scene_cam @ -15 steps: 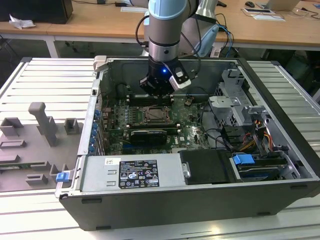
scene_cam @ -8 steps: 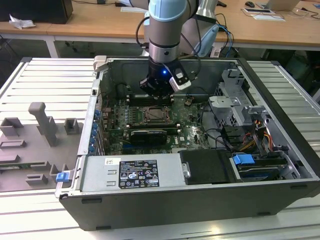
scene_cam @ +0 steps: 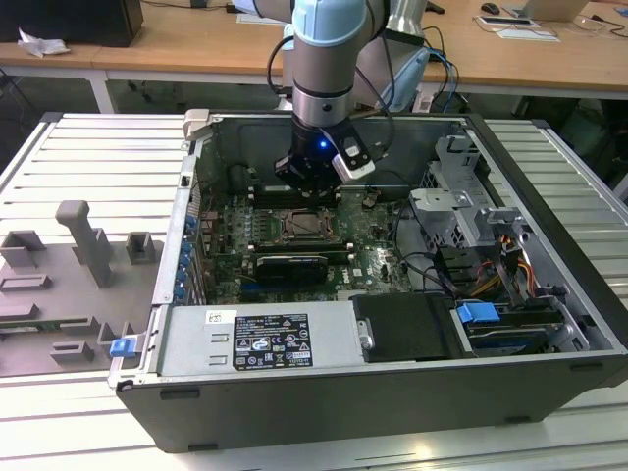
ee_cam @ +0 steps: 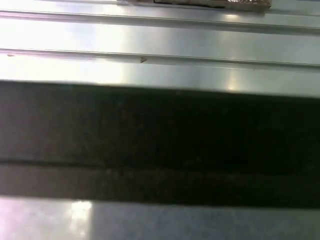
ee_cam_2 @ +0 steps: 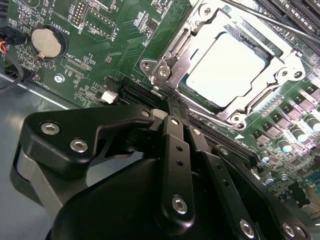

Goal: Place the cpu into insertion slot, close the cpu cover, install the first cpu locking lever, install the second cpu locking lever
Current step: 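Install the first cpu locking lever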

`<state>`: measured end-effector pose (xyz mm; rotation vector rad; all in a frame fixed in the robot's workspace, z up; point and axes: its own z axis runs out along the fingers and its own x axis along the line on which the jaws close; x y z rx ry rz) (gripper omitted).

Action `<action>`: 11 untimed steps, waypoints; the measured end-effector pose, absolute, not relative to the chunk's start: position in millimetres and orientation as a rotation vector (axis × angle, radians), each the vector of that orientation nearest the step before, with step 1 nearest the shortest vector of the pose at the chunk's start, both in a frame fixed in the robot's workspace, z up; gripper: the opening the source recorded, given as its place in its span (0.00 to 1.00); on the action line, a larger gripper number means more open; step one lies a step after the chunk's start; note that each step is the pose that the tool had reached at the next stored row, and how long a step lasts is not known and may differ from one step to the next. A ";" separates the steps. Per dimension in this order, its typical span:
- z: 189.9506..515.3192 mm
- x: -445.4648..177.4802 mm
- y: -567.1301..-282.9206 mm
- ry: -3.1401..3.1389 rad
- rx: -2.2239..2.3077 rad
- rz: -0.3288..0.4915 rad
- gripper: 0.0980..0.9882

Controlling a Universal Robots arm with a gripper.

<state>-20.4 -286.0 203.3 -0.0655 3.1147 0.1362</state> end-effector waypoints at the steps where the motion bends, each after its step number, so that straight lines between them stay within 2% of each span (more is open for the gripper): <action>1: 203.5 -20.4 -286.0 3.115 -0.065 0.136 0.01; 11: 204.1 -20.1 -286.0 3.115 -0.066 0.124 0.01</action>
